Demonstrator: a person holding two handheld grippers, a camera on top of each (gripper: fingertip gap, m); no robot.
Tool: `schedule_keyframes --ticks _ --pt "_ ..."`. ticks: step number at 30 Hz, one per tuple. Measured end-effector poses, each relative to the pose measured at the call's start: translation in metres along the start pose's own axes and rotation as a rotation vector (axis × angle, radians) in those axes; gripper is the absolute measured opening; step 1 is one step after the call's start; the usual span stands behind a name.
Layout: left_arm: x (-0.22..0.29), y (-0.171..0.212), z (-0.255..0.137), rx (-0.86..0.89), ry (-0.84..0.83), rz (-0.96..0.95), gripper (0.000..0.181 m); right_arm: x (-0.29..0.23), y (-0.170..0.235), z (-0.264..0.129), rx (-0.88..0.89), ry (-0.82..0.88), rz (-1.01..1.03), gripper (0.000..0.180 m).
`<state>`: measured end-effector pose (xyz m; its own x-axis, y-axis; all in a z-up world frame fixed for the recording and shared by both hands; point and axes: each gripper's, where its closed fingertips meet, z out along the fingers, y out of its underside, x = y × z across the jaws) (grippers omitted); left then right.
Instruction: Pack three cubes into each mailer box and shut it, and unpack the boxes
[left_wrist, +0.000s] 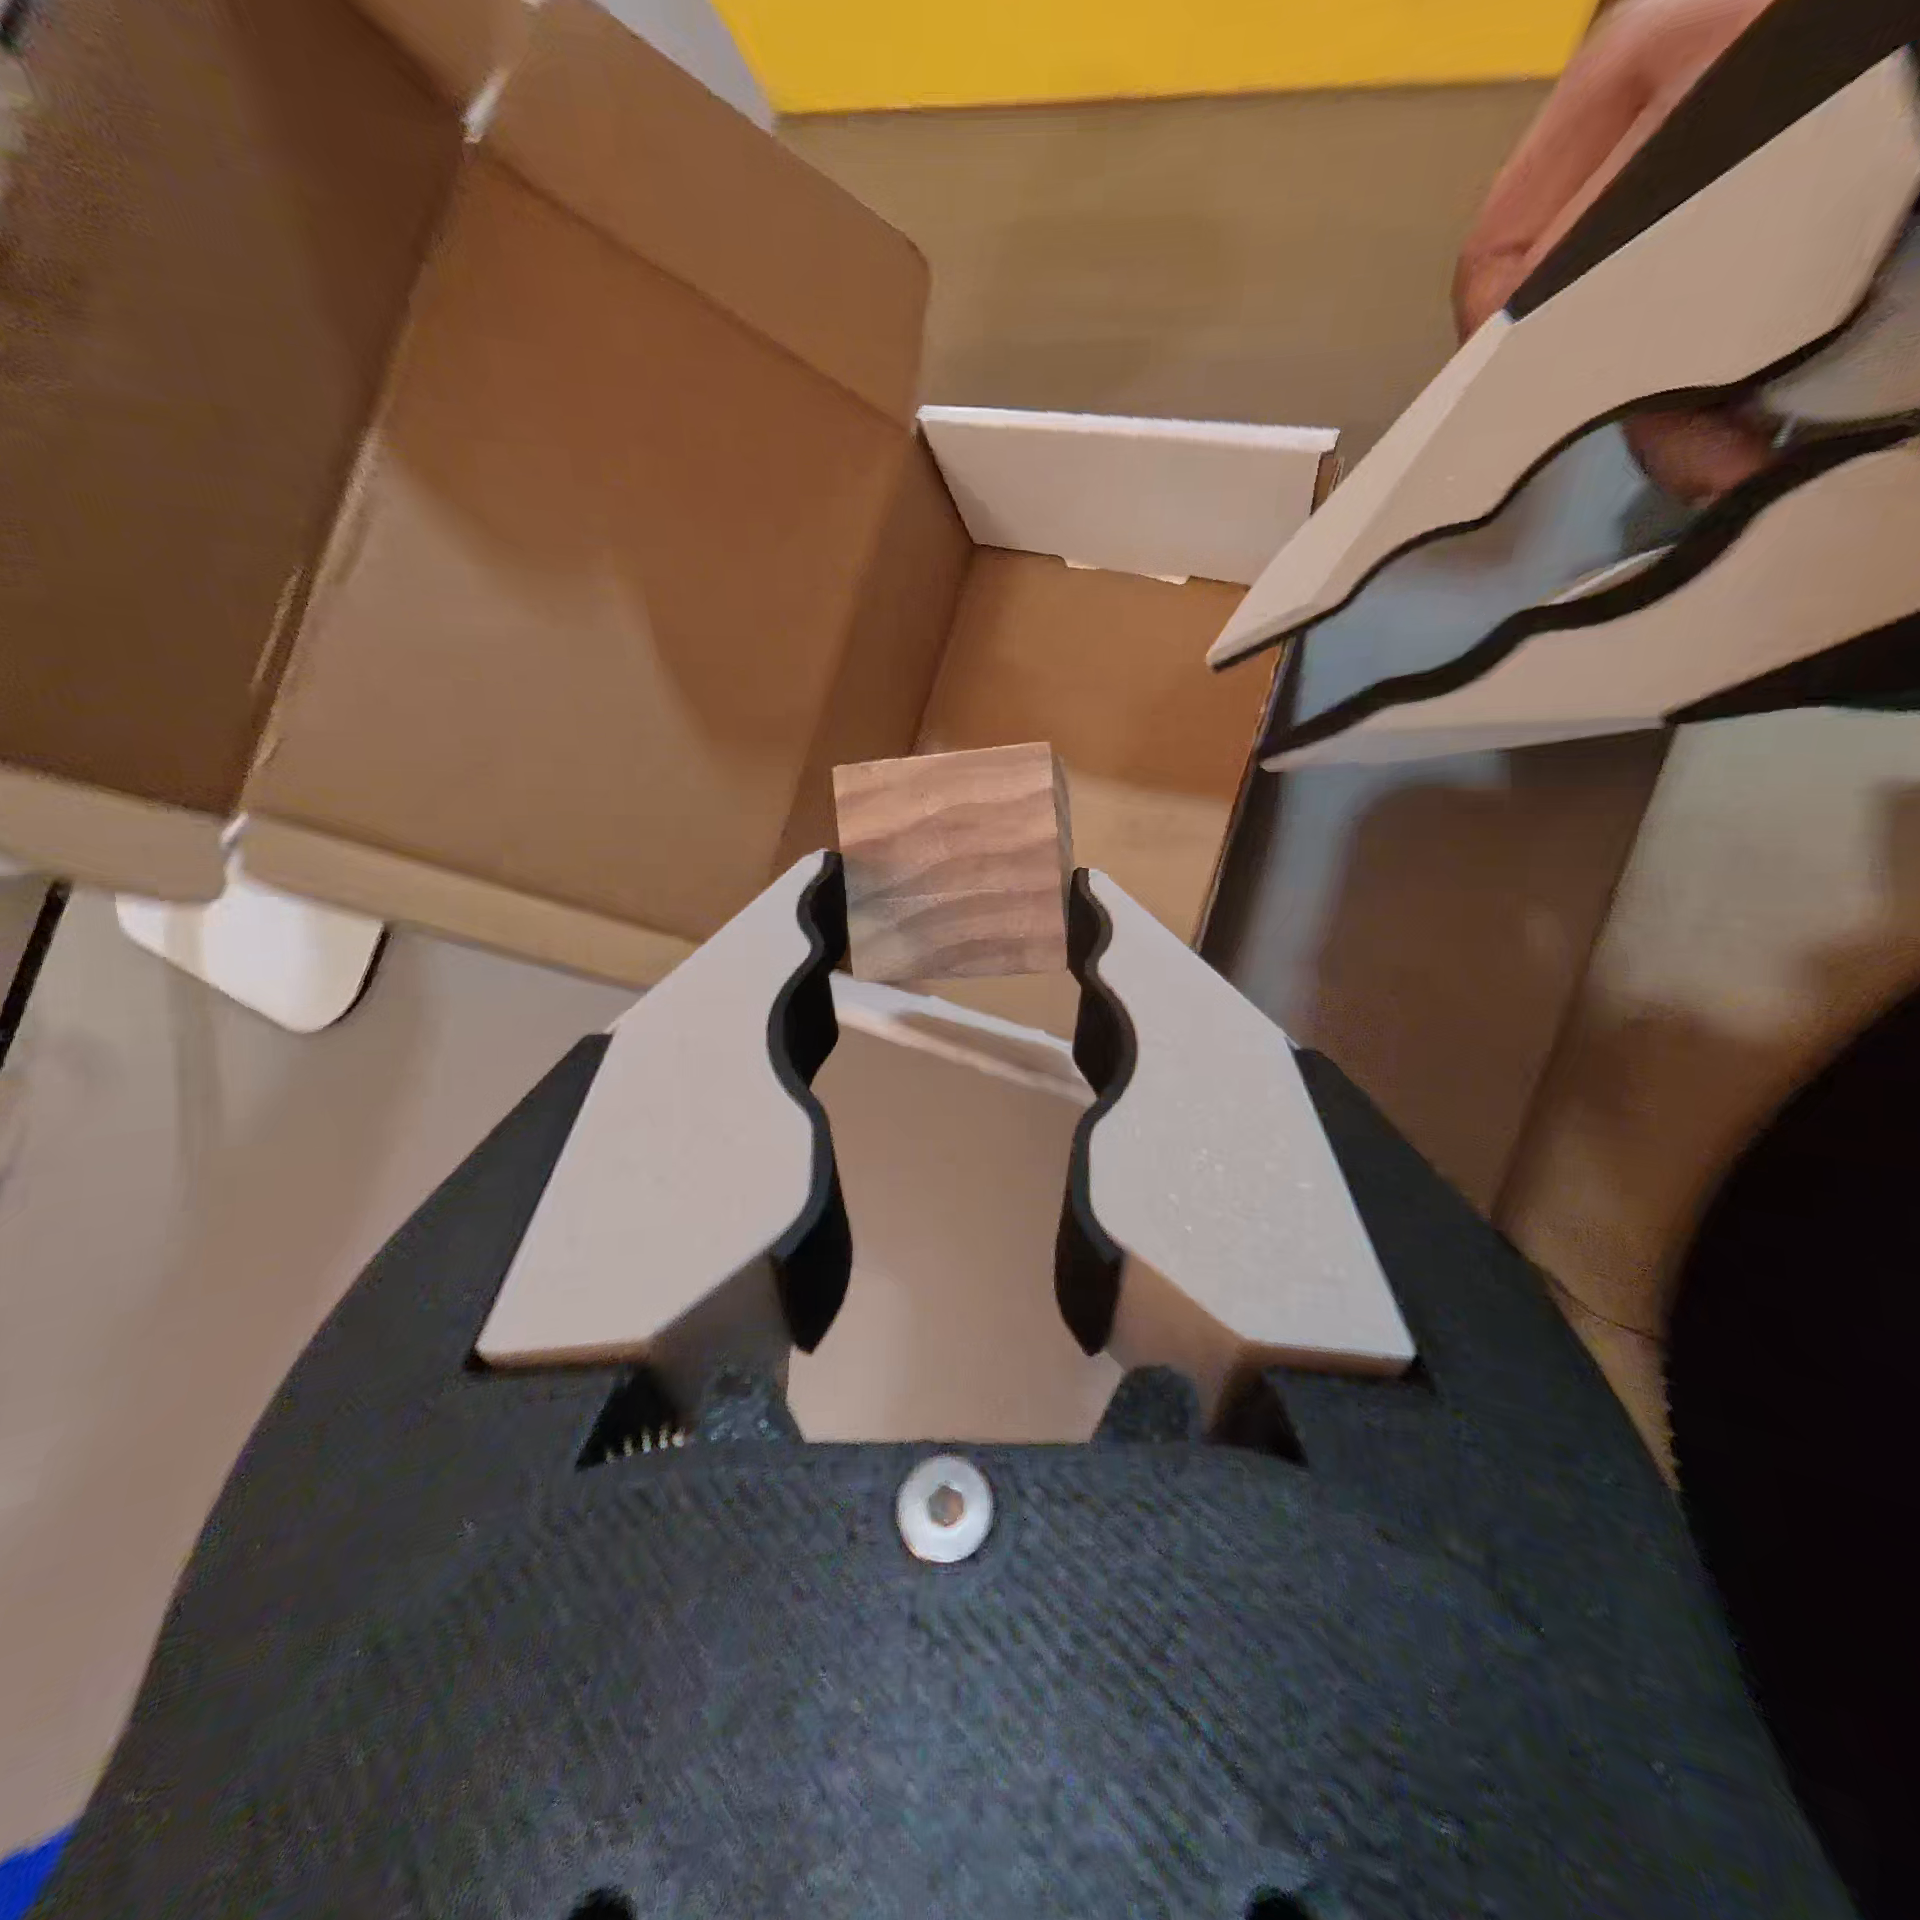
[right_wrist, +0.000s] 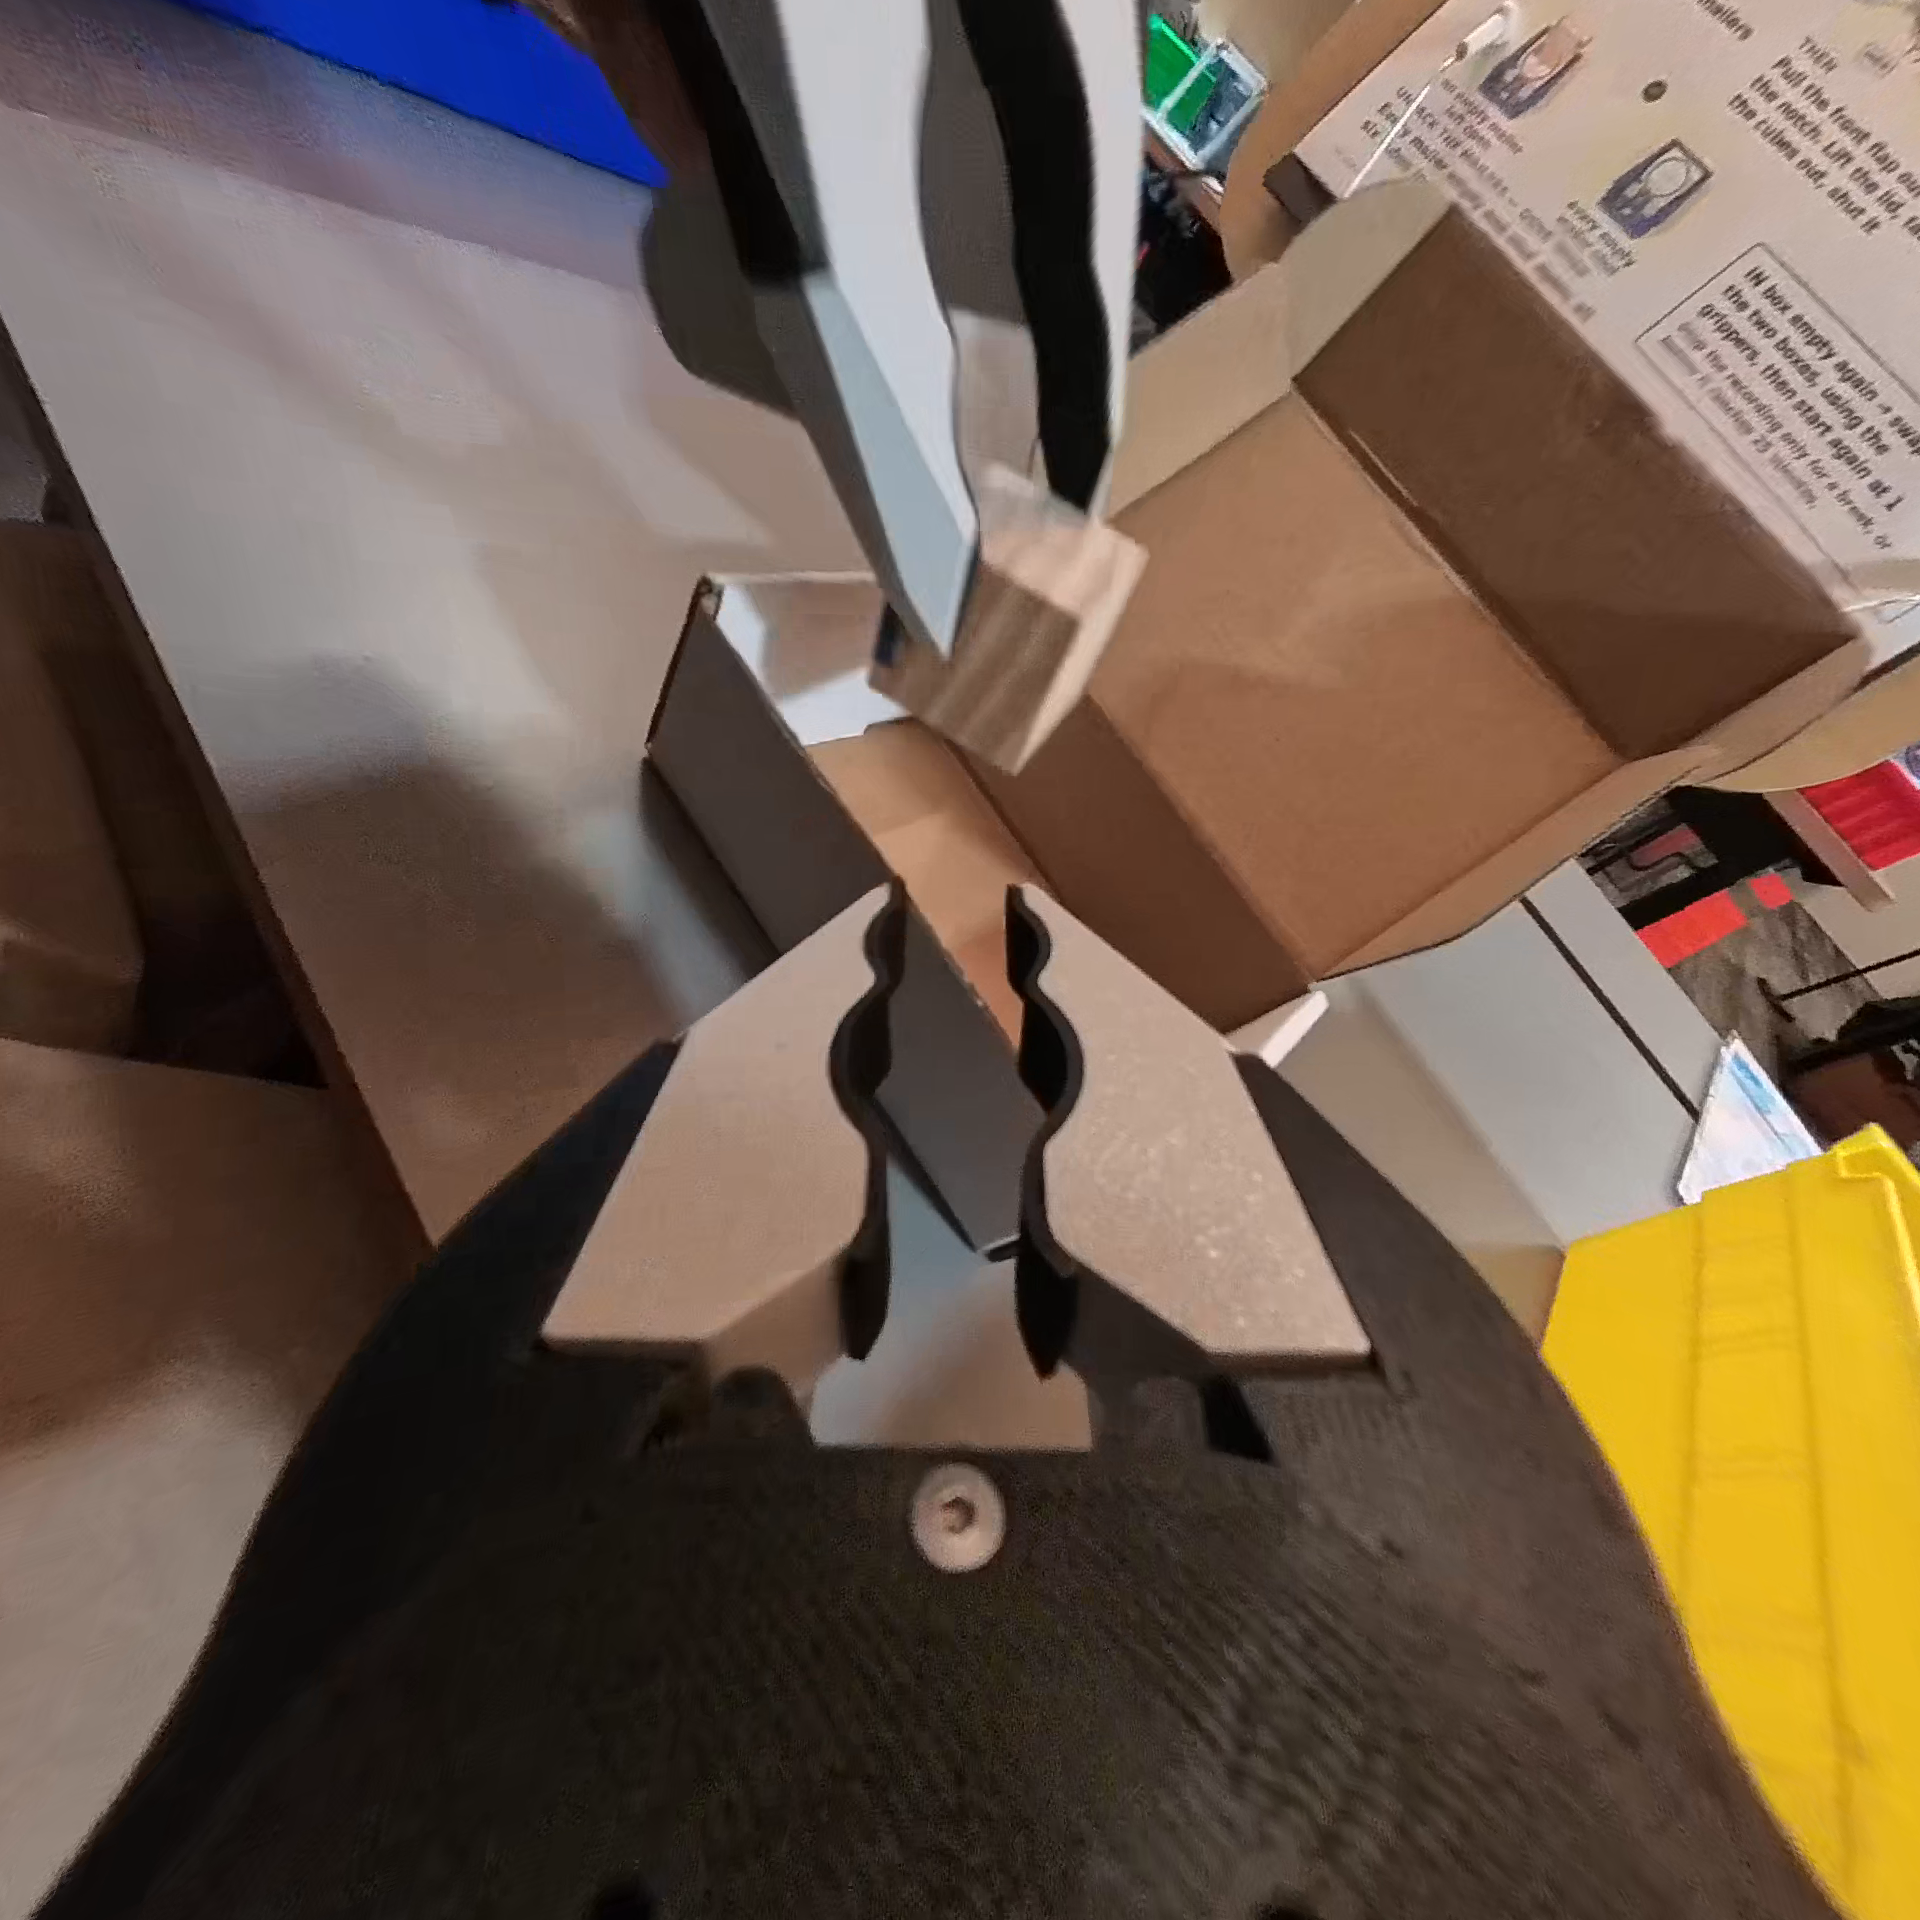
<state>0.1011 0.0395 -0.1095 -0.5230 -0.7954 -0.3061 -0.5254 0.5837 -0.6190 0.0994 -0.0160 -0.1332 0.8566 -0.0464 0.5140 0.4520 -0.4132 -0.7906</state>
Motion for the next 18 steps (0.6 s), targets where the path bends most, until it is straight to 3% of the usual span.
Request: schedule_keyframes --ticks 9,18 --pt "0.001 0.036 0.035 -0.191 0.080 0.123 0.044 -0.005 0.010 -0.003 -0.028 -0.018 0.016 0.018" --pt "0.002 0.038 0.037 -0.190 0.067 0.202 0.043 -0.006 0.012 -0.002 -0.040 -0.019 0.018 0.018"
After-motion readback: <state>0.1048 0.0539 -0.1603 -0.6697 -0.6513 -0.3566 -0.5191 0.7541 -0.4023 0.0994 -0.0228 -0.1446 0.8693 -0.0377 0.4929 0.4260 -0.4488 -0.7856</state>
